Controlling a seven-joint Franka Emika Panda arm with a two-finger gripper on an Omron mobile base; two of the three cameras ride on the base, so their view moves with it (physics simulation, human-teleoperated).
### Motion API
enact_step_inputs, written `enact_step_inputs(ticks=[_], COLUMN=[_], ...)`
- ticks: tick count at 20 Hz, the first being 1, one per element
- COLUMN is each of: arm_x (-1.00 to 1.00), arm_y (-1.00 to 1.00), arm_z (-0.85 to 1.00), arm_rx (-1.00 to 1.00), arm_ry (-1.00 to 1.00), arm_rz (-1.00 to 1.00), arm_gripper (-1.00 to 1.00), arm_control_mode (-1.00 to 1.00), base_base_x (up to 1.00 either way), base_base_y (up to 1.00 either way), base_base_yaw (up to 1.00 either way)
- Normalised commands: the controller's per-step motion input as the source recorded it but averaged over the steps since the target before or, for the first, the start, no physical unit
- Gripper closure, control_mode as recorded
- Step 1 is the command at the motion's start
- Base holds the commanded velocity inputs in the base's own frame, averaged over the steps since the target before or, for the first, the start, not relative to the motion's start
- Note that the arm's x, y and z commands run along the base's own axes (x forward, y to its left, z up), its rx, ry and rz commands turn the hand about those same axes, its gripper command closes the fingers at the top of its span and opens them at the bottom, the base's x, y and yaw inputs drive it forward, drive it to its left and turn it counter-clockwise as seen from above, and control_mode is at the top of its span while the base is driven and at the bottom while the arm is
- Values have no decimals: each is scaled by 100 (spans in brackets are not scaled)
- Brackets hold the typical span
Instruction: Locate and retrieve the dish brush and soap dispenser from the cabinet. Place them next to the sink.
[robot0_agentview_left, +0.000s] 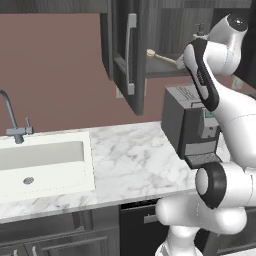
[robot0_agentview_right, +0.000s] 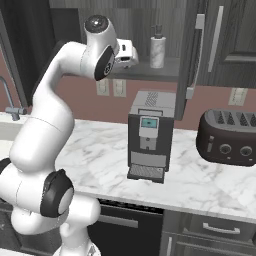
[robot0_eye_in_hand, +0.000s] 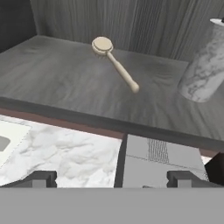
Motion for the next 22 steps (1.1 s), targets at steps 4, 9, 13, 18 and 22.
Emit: enact_step_inputs(ticks=[4,9,13,18,22], arm_x=[35,26,20,27,30], arm_y=[0,0,0,0,0], arm_z=[-6,0,0,0,0], arm_rx=[2,0,0,0,0], arm_ry=[-5,1,1,0,0], arm_rz=[-3,0,0,1,0], arm_gripper=[-100,-100,-100,-100,-100], arm_control_mode=[-100,-100,-100,-100,-100], base_base_x=[0,0,0,0,0], base_base_y=[0,0,0,0,0], base_base_yaw=[0,0,0,0,0])
